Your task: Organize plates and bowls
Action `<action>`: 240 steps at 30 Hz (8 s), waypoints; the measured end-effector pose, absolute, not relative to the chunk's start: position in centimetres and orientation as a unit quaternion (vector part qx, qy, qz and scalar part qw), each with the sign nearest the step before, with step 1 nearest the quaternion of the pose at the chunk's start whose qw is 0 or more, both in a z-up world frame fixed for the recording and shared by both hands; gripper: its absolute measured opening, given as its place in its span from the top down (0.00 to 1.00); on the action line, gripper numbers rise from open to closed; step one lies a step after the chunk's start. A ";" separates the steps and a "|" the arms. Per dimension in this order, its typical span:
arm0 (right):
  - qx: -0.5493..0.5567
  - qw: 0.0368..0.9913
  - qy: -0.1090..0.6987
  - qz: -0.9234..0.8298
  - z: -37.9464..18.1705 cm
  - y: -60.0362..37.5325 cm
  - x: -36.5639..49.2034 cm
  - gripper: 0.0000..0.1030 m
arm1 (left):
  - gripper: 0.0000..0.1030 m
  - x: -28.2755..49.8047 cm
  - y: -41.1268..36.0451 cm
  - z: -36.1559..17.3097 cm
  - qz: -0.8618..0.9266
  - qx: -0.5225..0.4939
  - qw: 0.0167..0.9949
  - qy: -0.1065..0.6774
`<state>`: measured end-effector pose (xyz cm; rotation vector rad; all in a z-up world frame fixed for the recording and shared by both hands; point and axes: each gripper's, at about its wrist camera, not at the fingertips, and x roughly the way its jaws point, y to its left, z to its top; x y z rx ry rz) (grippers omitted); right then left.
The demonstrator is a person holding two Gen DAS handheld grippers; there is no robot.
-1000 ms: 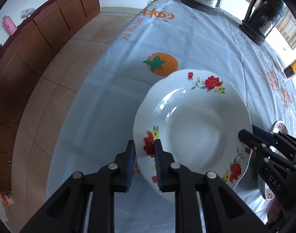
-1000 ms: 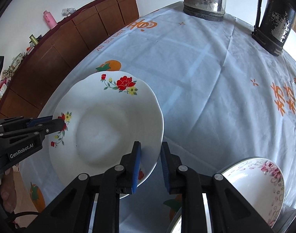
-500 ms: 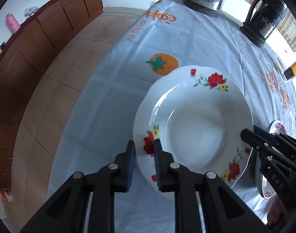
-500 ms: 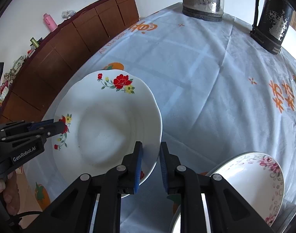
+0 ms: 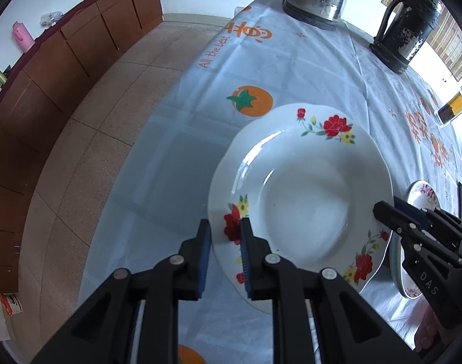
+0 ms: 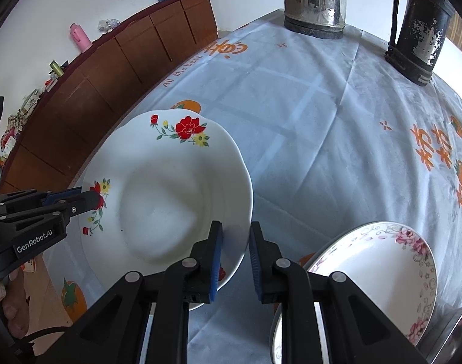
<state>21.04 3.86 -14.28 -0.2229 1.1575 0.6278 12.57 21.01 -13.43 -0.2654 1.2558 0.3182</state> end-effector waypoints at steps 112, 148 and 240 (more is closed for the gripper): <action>-0.018 0.834 0.530 0.154 -12.4 -16.6 19.2 0.81 | 0.85 16.4 1.7 -11.3 0.011 -0.018 0.802 0.597; -0.012 0.829 0.541 0.142 -13.5 -17.9 20.2 0.81 | 0.85 17.6 0.4 -12.6 0.004 -0.010 0.790 0.614; -0.047 0.836 0.524 0.159 -13.7 -16.0 19.6 0.39 | 0.26 17.5 1.5 -13.3 0.039 -0.024 0.786 0.616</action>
